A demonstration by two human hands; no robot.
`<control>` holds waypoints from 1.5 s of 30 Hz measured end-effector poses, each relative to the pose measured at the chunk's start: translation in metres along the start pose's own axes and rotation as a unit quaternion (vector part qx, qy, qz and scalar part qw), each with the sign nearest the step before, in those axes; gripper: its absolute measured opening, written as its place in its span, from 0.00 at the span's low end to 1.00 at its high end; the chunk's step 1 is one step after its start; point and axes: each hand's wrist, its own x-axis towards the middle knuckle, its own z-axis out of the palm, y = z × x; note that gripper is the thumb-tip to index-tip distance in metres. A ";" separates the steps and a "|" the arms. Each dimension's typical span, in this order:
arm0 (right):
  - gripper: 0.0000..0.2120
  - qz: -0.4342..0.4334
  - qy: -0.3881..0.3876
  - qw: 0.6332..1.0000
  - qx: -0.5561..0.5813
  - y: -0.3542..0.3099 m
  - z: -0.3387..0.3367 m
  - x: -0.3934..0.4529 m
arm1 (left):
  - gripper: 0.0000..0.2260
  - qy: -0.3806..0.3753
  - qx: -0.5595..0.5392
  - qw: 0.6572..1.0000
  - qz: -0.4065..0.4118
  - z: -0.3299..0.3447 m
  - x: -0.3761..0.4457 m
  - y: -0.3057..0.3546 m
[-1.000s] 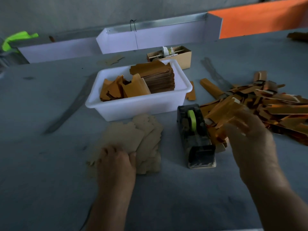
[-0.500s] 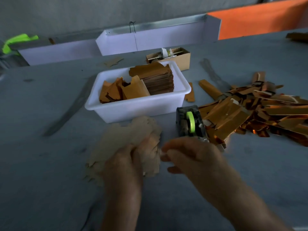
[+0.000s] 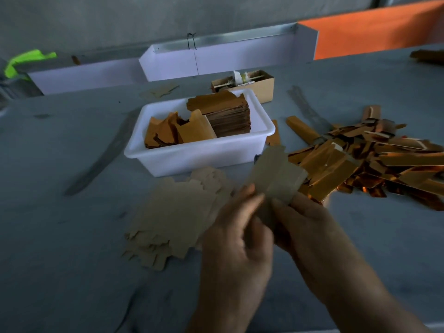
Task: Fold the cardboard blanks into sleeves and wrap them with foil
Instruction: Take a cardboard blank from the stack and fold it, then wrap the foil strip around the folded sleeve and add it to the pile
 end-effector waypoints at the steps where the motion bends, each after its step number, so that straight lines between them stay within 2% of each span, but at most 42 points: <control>1: 0.11 -0.002 -0.001 1.000 -0.005 -0.001 -0.003 0.000 | 0.17 0.029 -0.034 0.998 -0.047 -0.004 0.003 -0.001; 3: 0.09 -0.011 -0.007 1.000 -0.019 -0.002 -0.009 0.001 | 0.13 0.057 -0.080 0.986 -0.132 -0.013 0.011 -0.003; 5: 0.08 0.001 -0.033 0.998 -0.046 -0.004 -0.015 0.001 | 0.09 0.017 -0.168 0.964 -0.207 -0.020 0.018 -0.006; 7: 0.08 0.020 -0.057 0.994 -0.091 -0.003 -0.019 0.000 | 0.08 -0.047 -0.244 0.937 -0.246 -0.024 0.020 -0.005; 9: 0.08 0.018 -0.065 0.989 -0.131 -0.003 -0.020 0.000 | 0.11 -0.087 -0.247 0.933 -0.247 -0.023 0.018 -0.005; 11: 0.07 -0.004 -0.064 0.980 -0.190 -0.003 -0.020 -0.002 | 0.12 -0.083 -0.228 0.938 -0.246 -0.019 0.015 -0.006; 14: 0.05 -0.063 -0.051 0.942 -0.325 -0.006 -0.021 -0.005 | 0.09 -0.087 -0.217 0.942 -0.242 -0.018 0.015 -0.007; 17: 0.15 -0.120 -0.038 0.908 -0.399 -0.012 -0.018 -0.010 | 0.11 -0.071 -0.213 0.949 -0.220 -0.018 0.015 -0.006; 20: 0.14 -0.159 0.001 0.888 -0.432 -0.014 -0.015 -0.012 | 0.13 -0.045 -0.186 0.962 -0.196 -0.014 0.014 -0.007; 23: 0.15 -0.182 0.029 0.893 -0.410 -0.015 -0.014 -0.012 | 0.13 -0.034 -0.191 0.960 -0.204 -0.012 0.013 -0.007; 28: 0.19 -0.175 -0.005 0.944 -0.279 -0.011 -0.005 -0.013 | 0.07 -0.053 -0.192 0.958 -0.204 -0.011 0.009 0.001; 31: 0.20 -0.170 -0.013 0.946 -0.275 -0.008 -0.003 -0.012 | 0.11 -0.076 -0.229 0.945 -0.222 -0.011 0.007 0.007; 35: 0.09 -0.168 -0.020 0.929 -0.329 -0.006 -0.008 -0.008 | 0.11 -0.149 -0.277 0.916 -0.248 -0.018 0.009 0.005; 37: 0.05 -0.145 -0.038 0.937 -0.316 -0.005 -0.010 -0.006 | 0.11 -0.164 -0.253 0.927 -0.224 -0.019 0.009 0.002; 40: 0.03 -0.110 -0.065 0.953 -0.274 -0.009 -0.010 -0.008 | 0.08 -0.156 -0.229 0.939 -0.201 -0.021 0.009 0.002; 42: 0.03 -0.133 -0.023 0.950 -0.283 -0.011 -0.011 -0.010 | 0.08 -0.160 -0.239 0.934 -0.211 -0.023 0.010 0.002; 45: 0.14 -0.168 0.072 0.933 -0.309 -0.019 -0.014 -0.009 | 0.07 -0.187 -0.267 0.917 -0.229 -0.025 0.010 0.005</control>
